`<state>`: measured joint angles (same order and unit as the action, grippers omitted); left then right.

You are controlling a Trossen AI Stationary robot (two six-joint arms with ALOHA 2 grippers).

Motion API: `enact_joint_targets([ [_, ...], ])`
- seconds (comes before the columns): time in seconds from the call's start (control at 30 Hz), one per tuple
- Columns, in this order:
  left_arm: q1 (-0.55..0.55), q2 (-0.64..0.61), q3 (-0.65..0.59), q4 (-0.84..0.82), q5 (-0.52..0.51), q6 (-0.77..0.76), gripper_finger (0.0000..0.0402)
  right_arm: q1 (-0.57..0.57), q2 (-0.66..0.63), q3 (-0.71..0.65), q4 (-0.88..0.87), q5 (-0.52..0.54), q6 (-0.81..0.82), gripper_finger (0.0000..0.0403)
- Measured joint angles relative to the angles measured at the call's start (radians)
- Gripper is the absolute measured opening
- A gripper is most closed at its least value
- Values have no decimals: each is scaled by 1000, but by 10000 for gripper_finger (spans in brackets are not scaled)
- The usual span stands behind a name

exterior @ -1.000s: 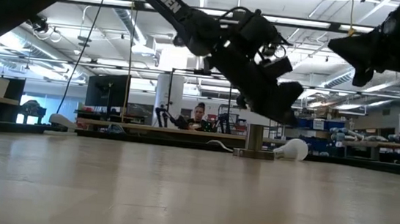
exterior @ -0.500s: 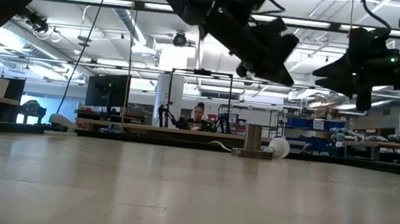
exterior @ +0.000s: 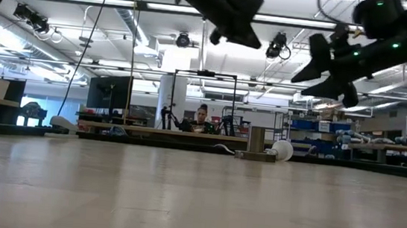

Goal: Screw lightbulb
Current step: Insert the white lightbulb into the gold lamp

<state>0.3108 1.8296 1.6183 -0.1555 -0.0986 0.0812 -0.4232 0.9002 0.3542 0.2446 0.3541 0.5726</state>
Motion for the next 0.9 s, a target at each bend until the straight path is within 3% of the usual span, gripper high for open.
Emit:
enact_joint_targets([
  [0.17,48,-119,-138,20,33,-11,9,-59,155,146,-152,5,79,230],
  [0.53,96,-360,-506,191,49,-89,9,-228,480,410,-377,23,78,242],
  [0.9,95,-411,-605,224,43,-93,9,-339,727,530,-405,-76,86,306],
])
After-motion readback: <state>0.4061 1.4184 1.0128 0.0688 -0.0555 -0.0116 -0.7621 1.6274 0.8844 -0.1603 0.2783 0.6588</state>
